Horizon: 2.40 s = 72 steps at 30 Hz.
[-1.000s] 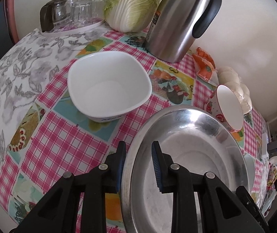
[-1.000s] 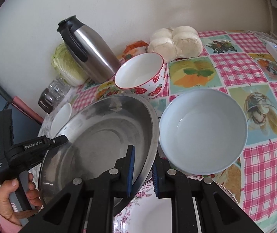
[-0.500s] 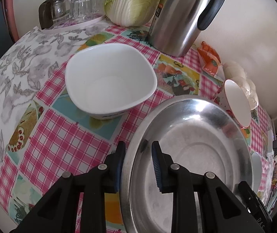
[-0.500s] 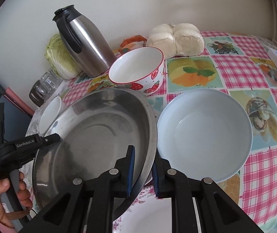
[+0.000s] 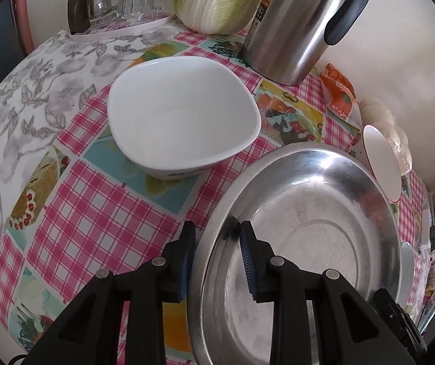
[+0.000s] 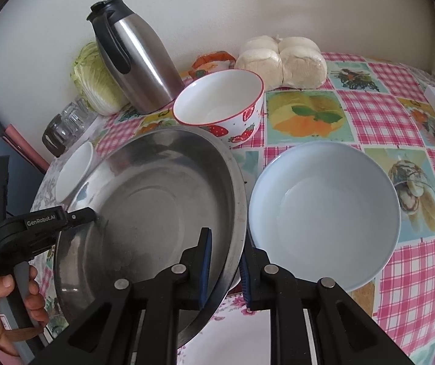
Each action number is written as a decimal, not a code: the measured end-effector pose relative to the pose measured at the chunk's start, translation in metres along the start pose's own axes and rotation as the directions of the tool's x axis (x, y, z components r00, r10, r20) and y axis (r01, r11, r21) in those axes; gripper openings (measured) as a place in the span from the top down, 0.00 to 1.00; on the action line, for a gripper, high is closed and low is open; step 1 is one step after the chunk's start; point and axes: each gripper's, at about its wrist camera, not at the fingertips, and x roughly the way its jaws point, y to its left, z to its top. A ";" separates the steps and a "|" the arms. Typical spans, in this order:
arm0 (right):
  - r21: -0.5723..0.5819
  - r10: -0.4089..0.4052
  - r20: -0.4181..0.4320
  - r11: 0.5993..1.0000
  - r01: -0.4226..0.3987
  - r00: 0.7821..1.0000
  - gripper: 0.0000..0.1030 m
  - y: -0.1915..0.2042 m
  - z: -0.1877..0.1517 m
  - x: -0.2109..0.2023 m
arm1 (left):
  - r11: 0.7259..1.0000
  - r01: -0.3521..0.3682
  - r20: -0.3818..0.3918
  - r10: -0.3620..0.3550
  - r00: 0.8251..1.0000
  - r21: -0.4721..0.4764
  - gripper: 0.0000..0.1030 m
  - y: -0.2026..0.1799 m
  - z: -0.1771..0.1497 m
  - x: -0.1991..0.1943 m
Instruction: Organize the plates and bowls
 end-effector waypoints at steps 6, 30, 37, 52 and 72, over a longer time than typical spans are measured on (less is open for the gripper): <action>0.009 -0.001 0.001 1.000 0.001 1.000 0.69 0.000 0.001 -0.005 | 1.000 0.009 0.000 -0.009 1.000 -0.013 0.71 0.002 0.000 0.000; 0.035 -0.002 -0.061 0.999 0.004 0.998 0.69 -0.002 -0.004 -0.016 | 0.999 -0.039 -0.029 0.041 0.999 0.037 0.71 -0.007 -0.006 -0.016; 0.043 0.001 -0.056 0.999 0.002 0.998 0.69 -0.005 -0.003 -0.017 | 0.995 -0.068 -0.040 0.071 0.997 0.069 0.71 -0.013 -0.009 -0.015; 0.040 0.007 -0.054 0.999 -0.005 0.998 0.69 -0.003 -0.004 -0.019 | 0.986 -0.105 -0.057 0.113 0.992 0.127 0.71 -0.025 -0.012 -0.013; 0.049 -0.051 -0.017 0.997 0.051 0.999 0.44 -0.008 -0.015 -0.048 | 0.984 -0.125 -0.020 0.128 0.992 0.126 0.44 -0.028 -0.020 -0.041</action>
